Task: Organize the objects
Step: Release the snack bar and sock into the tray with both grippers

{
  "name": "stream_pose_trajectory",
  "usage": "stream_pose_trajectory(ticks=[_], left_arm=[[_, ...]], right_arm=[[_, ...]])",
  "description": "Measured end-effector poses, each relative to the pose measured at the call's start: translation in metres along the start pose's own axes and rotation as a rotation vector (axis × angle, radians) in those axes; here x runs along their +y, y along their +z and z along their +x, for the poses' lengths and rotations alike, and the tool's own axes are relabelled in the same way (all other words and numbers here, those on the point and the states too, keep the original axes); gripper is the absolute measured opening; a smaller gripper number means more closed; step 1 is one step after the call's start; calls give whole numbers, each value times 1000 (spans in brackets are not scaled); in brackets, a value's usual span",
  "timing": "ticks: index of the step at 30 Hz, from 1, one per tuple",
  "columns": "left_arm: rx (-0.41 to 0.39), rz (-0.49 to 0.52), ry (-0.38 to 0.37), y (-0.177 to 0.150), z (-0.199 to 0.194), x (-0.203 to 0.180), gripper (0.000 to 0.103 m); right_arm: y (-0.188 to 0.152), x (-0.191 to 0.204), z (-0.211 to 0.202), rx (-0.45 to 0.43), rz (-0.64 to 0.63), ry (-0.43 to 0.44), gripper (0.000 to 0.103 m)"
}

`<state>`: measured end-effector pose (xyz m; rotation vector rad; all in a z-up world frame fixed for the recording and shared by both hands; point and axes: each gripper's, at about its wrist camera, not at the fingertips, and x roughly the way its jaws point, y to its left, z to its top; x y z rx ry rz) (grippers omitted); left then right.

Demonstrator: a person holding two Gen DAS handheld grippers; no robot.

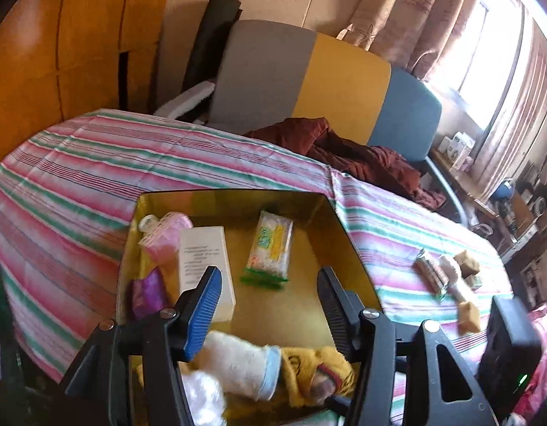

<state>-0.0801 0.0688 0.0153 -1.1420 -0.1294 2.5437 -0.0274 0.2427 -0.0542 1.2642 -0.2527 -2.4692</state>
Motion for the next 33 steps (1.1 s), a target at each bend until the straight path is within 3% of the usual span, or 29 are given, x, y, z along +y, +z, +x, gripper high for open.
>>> stream_pose_trajectory(ticks=[7, 14, 33], left_arm=[[-107, 91, 130, -17, -29, -14, 57], [-160, 150, 189, -25, -47, -23, 57], [-169, 266, 202, -38, -58, -55, 57]], right_arm=[[1, 1, -13, -46, 2, -68, 80], [1, 2, -28, -88, -1, -105, 81], [-7, -26, -57, -148, 76, -167, 83]])
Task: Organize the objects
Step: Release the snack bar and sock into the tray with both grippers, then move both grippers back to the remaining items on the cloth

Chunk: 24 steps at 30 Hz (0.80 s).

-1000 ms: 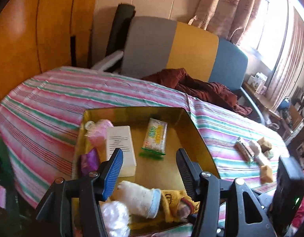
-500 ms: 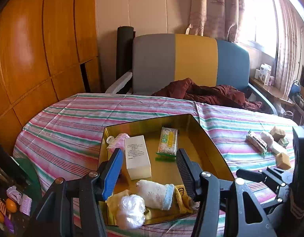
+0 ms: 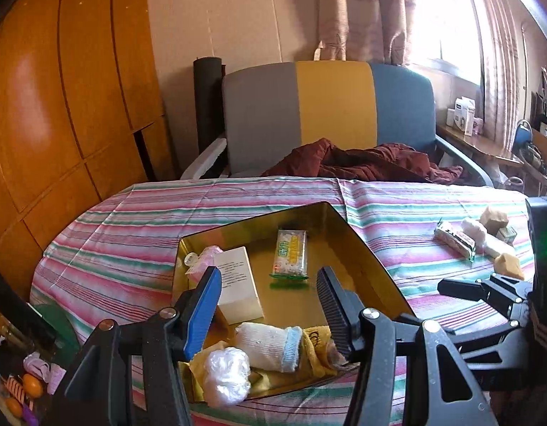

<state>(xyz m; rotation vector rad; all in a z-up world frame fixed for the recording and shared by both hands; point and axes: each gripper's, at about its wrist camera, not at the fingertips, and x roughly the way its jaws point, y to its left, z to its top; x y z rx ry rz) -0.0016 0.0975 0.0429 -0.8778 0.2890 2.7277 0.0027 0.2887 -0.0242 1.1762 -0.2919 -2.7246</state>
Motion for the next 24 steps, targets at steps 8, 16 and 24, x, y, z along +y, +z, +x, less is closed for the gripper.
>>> stream_pose_trajectory(ticks=[8, 16, 24], left_arm=[[11, 43, -21, 1, 2, -14, 57], [17, 83, -41, 1, 2, -29, 57], [22, 116, -67, 3, 4, -42, 57]], right_arm=[[0, -26, -8, -19, 59, -33, 84], [-2, -58, -19, -35, 116, -86, 85], [-10, -103, -38, -25, 176, -180, 86]])
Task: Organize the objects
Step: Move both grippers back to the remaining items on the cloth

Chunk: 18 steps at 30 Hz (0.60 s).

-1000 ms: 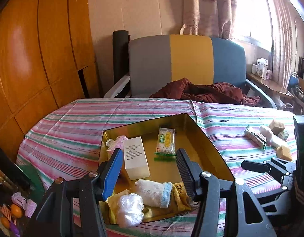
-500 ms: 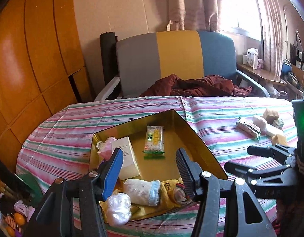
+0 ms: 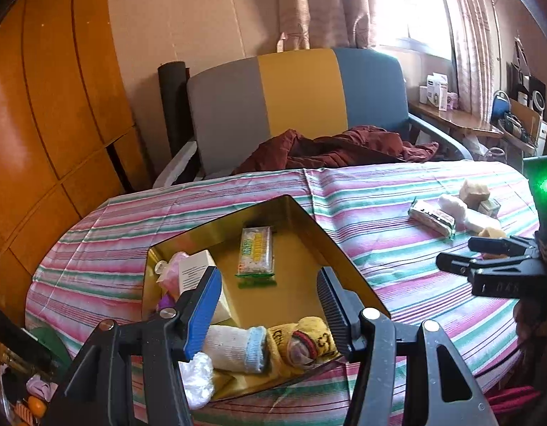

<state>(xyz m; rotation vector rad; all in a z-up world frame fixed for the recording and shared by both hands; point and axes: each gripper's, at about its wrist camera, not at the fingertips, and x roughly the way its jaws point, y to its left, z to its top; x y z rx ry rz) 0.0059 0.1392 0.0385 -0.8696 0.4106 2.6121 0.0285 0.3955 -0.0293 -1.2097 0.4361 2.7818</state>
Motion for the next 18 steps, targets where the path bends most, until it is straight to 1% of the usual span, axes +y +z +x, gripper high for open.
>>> stream_pose_trajectory(ticks=[3, 7, 12, 15, 18], left_arm=[[3, 16, -17, 2, 3, -7, 57], [13, 37, -62, 5, 8, -19, 57], [23, 65, -131, 9, 13, -38, 57], [32, 75, -168, 11, 17, -49, 57], [53, 92, -203, 13, 22, -62, 57]], right_arm=[[1, -20, -4, 11, 20, -47, 87], [4, -51, -14, 16, 56, -112, 87], [7, -101, -25, 36, 138, -190, 88], [7, -130, -30, 45, 182, -252, 88], [7, -154, -32, 56, 214, -291, 88]])
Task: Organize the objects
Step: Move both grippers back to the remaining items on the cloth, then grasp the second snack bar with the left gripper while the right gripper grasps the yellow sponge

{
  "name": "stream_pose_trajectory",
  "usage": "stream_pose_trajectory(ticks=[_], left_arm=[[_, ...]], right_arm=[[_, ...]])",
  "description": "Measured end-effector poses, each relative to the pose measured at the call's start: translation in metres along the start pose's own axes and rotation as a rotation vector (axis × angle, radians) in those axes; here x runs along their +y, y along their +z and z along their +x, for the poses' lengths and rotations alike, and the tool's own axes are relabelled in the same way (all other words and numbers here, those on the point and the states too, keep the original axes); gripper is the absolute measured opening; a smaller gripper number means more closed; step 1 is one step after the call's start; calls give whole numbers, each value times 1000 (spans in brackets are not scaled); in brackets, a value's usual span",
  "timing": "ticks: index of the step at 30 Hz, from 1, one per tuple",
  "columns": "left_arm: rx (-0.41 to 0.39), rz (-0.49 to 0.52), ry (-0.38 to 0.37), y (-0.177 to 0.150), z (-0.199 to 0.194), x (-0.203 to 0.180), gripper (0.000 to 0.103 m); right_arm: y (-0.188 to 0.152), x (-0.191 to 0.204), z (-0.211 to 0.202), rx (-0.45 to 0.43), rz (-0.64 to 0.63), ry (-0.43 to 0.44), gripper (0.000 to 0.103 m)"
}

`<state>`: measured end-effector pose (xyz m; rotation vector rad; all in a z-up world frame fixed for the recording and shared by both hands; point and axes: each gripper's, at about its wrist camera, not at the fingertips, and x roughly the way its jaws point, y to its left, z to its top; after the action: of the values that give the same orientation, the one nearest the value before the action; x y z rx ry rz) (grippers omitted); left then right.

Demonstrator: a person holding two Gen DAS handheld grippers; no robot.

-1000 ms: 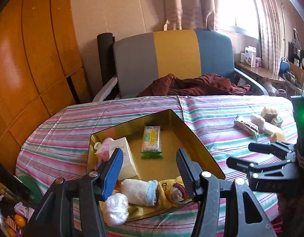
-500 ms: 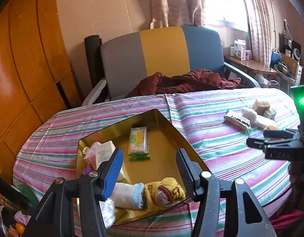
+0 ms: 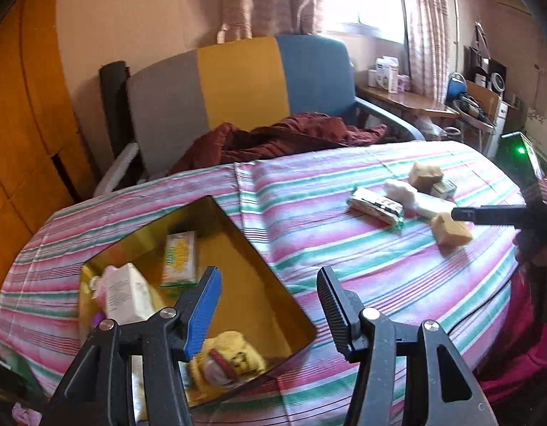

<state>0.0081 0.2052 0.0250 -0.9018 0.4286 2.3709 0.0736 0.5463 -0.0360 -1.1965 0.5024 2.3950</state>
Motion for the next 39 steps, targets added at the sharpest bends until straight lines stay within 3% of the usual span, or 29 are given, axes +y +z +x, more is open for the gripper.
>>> stream_pose_trajectory(ticks=[7, 19, 29, 39], left_arm=[[46, 47, -60, 7, 15, -28, 57], [200, 19, -199, 32, 78, -72, 57], [368, -141, -309, 64, 162, -103, 57], [454, -329, -309, 94, 239, -118, 57]], right_arm=[[3, -40, 21, 40, 37, -66, 88], [-2, -57, 30, 68, 99, -35, 90], [1, -59, 24, 71, 131, 4, 92], [3, -58, 22, 66, 128, 26, 92]])
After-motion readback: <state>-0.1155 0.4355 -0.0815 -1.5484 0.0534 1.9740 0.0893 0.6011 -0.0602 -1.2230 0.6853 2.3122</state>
